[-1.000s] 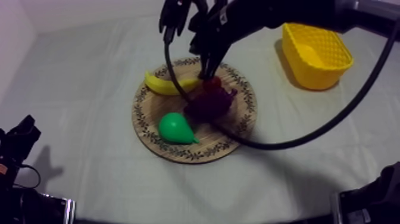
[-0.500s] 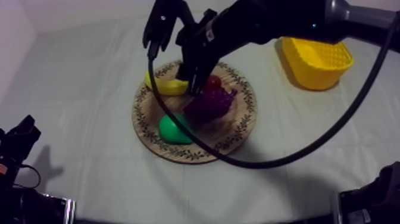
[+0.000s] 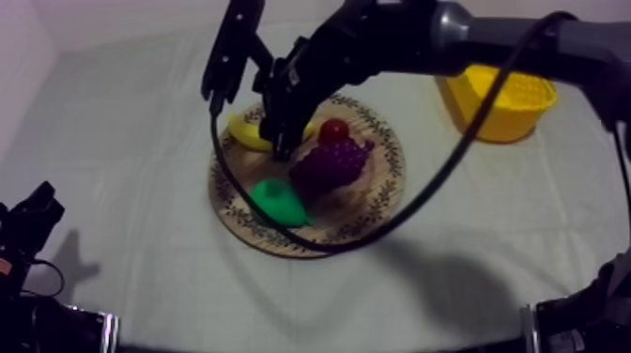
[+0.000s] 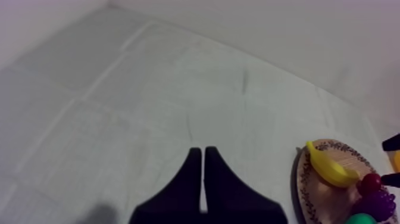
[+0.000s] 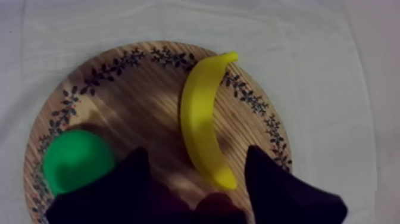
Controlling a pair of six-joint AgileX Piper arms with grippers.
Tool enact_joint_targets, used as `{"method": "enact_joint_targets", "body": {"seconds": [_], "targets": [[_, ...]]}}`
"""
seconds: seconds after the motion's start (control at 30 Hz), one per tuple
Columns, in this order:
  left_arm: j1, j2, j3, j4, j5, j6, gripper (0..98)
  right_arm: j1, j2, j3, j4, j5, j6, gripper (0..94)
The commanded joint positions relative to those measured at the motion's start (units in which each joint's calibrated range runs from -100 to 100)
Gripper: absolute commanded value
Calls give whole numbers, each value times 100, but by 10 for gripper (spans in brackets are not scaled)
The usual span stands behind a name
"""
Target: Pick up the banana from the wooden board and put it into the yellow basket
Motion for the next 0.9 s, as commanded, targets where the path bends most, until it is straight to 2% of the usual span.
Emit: {"method": "enact_joint_targets", "body": {"seconds": [0.0, 0.4, 0.6, 0.77, 0.87], "targets": [[2, -5, -1, 3, -1, 2, 1, 27, 355, -331, -30, 93, 27, 464], [2, -5, -1, 3, -1, 0, 1, 130, 1391, -1075, -123, 271, 200, 429], [2, -5, -1, 3, -1, 2, 1, 100, 1558, -1028, -33, 181, 179, 338], [2, -5, -1, 3, -1, 2, 1, 56, 1615, -846, 174, -4, 33, 157], [2, -5, -1, 3, -1, 2, 1, 32, 1606, -703, 337, -101, -99, 100]]}}
